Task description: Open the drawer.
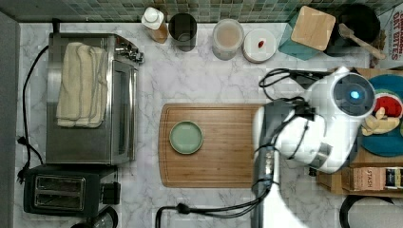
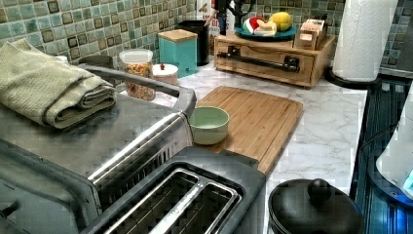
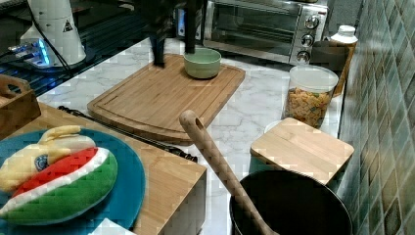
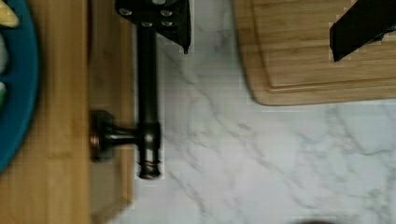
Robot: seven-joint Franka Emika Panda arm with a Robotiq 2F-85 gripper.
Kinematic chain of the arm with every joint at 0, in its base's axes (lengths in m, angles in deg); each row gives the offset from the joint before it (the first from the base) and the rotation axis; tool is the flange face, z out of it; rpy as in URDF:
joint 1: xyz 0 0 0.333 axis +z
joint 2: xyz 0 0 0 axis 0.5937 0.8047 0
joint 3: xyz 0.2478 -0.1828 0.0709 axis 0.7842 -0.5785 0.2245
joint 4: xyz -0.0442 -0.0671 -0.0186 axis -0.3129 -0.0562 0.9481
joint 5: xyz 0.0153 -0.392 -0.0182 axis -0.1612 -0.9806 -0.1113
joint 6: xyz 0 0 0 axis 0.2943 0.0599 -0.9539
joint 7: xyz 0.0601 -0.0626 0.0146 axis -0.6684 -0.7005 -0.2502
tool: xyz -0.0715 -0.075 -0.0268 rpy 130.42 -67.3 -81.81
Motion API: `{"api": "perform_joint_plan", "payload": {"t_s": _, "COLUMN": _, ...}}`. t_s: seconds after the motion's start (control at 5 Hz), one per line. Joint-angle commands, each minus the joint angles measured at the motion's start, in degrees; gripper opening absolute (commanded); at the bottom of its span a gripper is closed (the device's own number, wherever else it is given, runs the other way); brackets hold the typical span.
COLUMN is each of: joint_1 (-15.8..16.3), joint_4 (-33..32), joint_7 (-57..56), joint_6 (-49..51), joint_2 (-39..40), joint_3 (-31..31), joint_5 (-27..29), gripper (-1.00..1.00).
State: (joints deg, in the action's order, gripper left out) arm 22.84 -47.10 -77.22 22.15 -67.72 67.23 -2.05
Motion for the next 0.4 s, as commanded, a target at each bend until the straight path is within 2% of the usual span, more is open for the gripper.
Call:
{"api": "perform_joint_plan", "payload": {"t_s": 0.2, "joint_1": -4.39, "joint_4": -3.09, "joint_7": -4.47, "joint_6": -4.45, "joint_2": -0.75, "joint_3": -0.71, "joint_5": 0.51, "gripper": 1.0}}
{"api": "perform_joint_plan", "payload": {"t_s": 0.4, "joint_1": -5.36, "joint_4": -4.97, "joint_7": -5.69, "joint_6": -6.61, "joint_2": -1.22, "joint_3": 0.23, "joint_5": 0.2, "gripper": 1.0}}
